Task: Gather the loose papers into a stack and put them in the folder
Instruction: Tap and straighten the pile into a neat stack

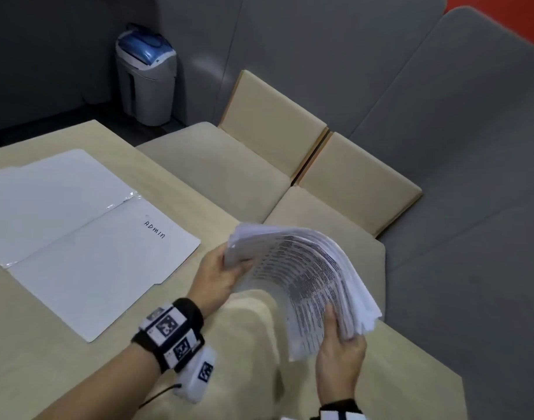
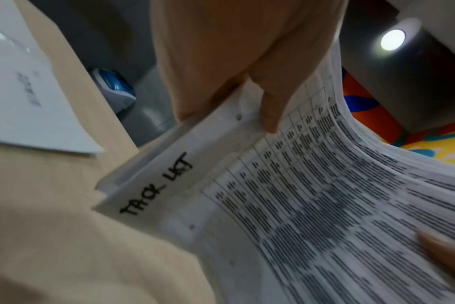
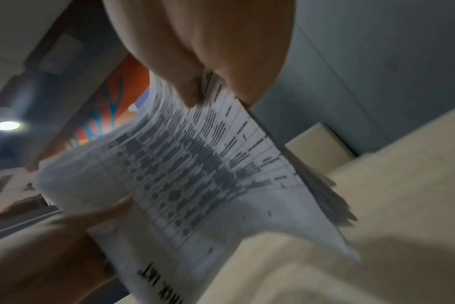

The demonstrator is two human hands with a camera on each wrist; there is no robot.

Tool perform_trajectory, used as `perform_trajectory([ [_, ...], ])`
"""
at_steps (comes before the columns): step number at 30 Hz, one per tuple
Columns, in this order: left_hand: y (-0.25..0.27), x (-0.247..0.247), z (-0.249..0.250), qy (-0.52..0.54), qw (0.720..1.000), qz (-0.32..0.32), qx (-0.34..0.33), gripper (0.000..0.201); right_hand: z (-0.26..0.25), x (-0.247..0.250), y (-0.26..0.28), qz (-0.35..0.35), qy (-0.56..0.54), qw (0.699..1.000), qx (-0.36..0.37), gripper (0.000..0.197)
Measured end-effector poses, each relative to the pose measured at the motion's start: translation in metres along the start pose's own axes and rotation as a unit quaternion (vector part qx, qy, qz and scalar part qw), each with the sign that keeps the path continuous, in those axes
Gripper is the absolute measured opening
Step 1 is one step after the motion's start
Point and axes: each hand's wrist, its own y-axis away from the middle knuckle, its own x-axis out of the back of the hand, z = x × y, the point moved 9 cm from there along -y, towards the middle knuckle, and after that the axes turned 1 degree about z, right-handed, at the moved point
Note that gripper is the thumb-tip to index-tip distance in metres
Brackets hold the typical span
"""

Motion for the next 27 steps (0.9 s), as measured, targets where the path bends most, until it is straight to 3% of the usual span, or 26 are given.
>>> perform_trajectory([
  [2, 0.007, -0.003, -0.007, -0.009, 1.0, 0.017, -0.005, 0.022, 0.021, -0.004, 0.005, 0.021, 0.018, 0.999, -0.031, 0.021],
  [6, 0.008, 0.017, -0.021, -0.07, 0.996, 0.057, 0.024, 0.05, 0.044, -0.001, 0.012, -0.011, 0.042, 0.997, -0.057, 0.043],
  [12, -0.01, 0.022, 0.008, -0.055, 0.995, 0.078, -0.017, 0.062, -0.007, 0.009, 0.006, 0.01, 0.054, 0.997, 0.054, 0.033],
  [17, -0.031, 0.025, 0.016, -0.086, 0.986, 0.14, -0.006, 0.037, -0.024, 0.006, 0.0, 0.007, 0.092, 0.983, 0.161, 0.025],
  [21, -0.034, 0.022, 0.013, -0.07, 0.987, 0.146, 0.009, 0.006, -0.014, 0.004, 0.007, -0.003, 0.105, 0.977, 0.184, 0.027],
  [24, -0.03, 0.019, 0.016, -0.06, 0.989, 0.135, 0.004, 0.015, -0.015, 0.005, 0.011, -0.002, 0.089, 0.975, 0.206, 0.015],
  [27, -0.032, 0.02, 0.008, -0.089, 0.988, 0.129, 0.007, 0.014, -0.012, 0.0, 0.013, -0.03, 0.121, 0.969, 0.211, 0.017],
])
